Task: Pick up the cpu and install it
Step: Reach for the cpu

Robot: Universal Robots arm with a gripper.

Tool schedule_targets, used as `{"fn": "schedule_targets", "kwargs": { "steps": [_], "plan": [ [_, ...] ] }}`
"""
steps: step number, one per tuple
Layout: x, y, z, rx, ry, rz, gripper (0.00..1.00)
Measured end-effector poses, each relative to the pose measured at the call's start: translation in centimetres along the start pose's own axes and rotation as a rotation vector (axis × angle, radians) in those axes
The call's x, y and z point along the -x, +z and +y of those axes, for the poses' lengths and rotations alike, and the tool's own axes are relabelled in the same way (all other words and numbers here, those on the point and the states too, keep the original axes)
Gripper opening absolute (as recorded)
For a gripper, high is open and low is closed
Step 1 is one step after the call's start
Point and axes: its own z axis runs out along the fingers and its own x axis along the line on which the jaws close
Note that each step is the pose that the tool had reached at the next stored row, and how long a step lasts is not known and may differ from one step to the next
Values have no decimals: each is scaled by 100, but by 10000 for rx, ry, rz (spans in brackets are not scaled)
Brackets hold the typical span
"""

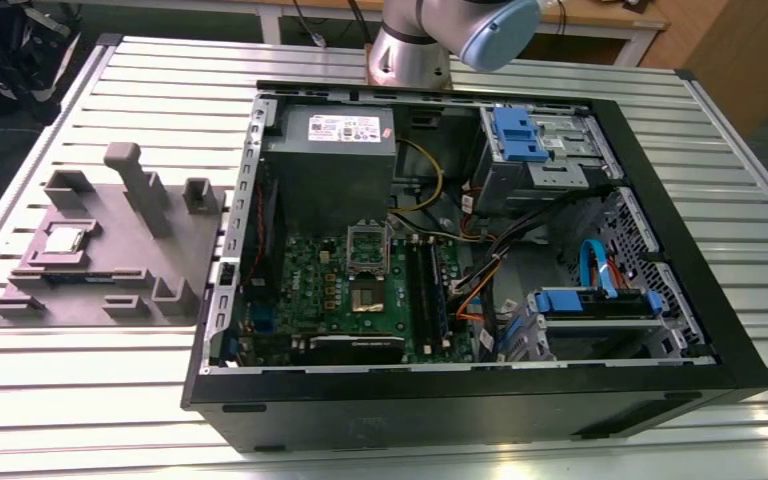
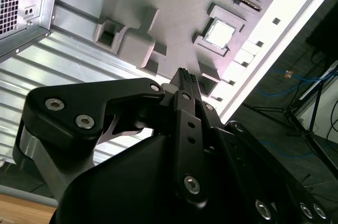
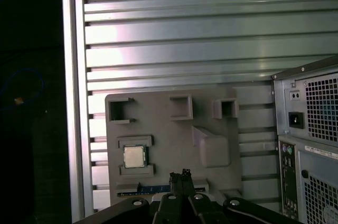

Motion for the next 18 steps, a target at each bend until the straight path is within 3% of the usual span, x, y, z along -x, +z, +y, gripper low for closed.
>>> {"fn": "schedule_targets", "kwargs": {
  "steps": [12, 18],
  "plan": [
    [-32, 0, -2, 0, 0, 0, 10],
    [-101, 0, -8, 0, 0, 0, 10]
  ]
}}
